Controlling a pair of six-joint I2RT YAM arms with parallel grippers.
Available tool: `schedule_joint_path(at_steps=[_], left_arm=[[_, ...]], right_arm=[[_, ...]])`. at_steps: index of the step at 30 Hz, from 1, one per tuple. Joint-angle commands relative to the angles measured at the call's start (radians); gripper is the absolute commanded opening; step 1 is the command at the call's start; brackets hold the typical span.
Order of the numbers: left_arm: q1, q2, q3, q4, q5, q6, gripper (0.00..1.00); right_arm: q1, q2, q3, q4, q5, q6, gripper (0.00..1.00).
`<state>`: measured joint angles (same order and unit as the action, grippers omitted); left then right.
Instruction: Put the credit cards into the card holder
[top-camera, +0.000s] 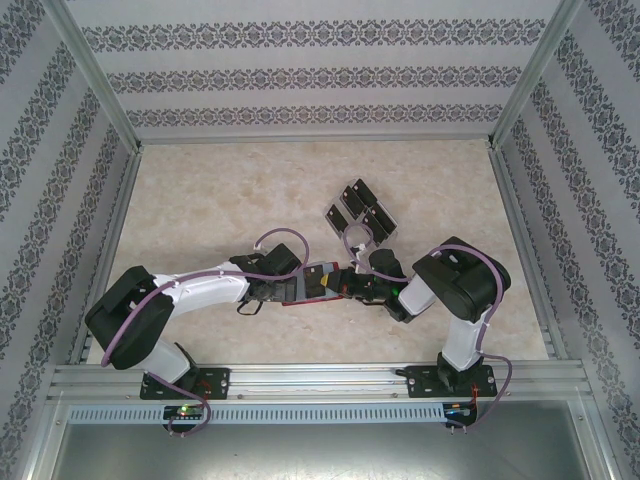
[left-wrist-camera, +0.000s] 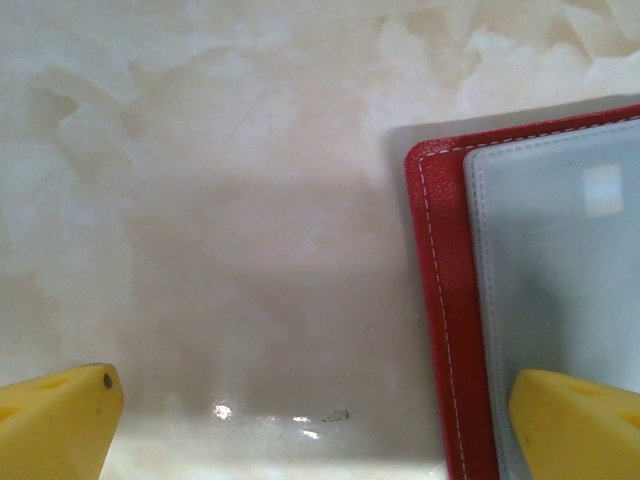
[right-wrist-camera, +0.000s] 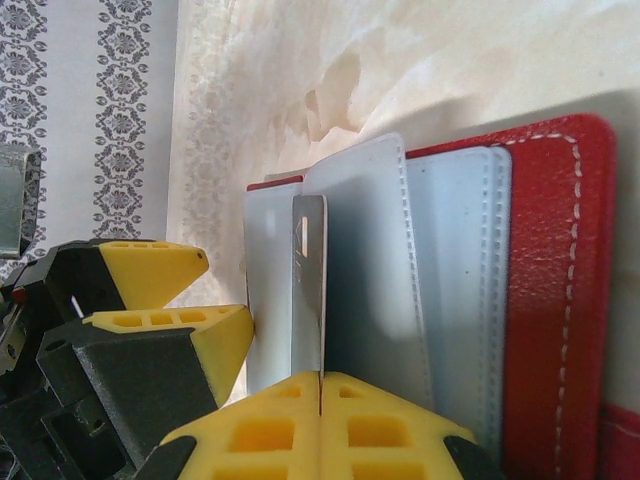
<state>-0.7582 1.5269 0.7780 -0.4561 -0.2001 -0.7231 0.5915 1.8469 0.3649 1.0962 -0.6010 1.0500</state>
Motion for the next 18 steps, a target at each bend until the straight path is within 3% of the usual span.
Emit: schedule_joint_path(at_steps=[1,18], left_arm=[[-0.008,-0.004,-0.026,-0.033,-0.016,-0.009,1.00],[-0.008,-0.001,-0.024,-0.032,-0.016,-0.008,1.00]], right_arm=[[0.002,0.021,0.009,-0.019,0.000,0.001,0.00],[-0.011,0.036,0.028,-0.067,-0.041,-0.012,0.00]])
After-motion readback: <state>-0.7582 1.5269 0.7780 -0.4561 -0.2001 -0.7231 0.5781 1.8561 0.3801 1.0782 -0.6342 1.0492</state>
